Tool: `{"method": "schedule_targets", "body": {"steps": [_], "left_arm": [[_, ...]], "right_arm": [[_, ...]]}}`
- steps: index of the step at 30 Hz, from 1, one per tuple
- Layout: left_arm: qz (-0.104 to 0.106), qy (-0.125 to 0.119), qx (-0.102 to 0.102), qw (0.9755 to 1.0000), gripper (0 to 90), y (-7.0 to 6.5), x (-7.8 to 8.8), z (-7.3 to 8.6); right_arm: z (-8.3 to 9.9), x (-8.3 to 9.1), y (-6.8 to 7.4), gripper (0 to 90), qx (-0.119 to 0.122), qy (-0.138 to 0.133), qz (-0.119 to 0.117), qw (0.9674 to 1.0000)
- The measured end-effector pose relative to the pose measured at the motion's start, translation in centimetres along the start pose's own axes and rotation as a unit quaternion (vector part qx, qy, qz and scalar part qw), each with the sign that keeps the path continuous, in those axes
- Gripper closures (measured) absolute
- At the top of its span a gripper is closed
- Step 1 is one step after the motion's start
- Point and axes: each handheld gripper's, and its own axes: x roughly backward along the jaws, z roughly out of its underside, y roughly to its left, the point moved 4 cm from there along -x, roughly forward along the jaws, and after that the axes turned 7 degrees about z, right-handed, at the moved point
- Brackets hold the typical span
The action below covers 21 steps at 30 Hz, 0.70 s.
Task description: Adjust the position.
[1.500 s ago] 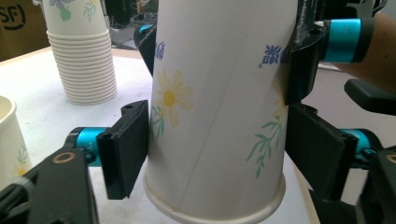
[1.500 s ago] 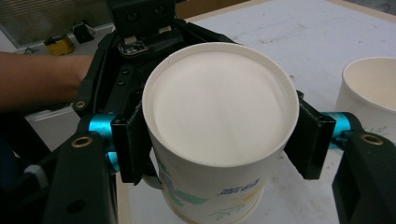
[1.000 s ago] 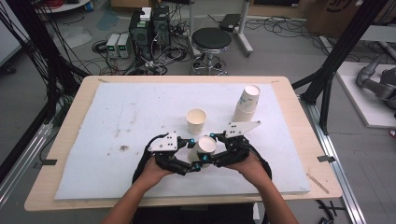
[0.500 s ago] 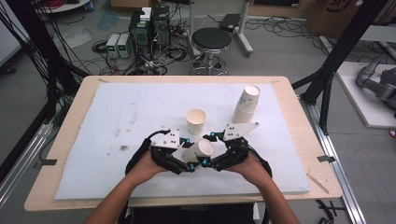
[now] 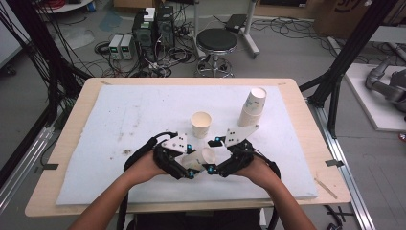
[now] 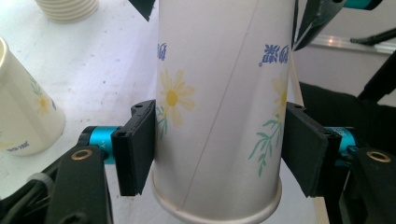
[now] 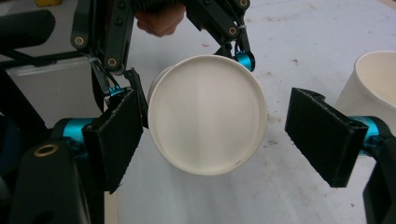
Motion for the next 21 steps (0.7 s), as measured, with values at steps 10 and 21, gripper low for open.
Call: {"method": "schedule_targets", "body": {"steps": [10, 21], "left_arm": [[0.009, 0.058, -0.006, 0.9983, 32.1, 0.0, 0.2, -0.7], [0.027, 0.085, -0.004, 0.9960, 32.1, -0.2, -0.2, -0.7]], "right_arm": [[-0.3, -0.5, 0.3, 19.6, 0.037, 0.035, -0.007, 0.9987], [-0.6, -1.1, 0.9, 31.4, 0.073, 0.065, -0.043, 0.9943]]}}
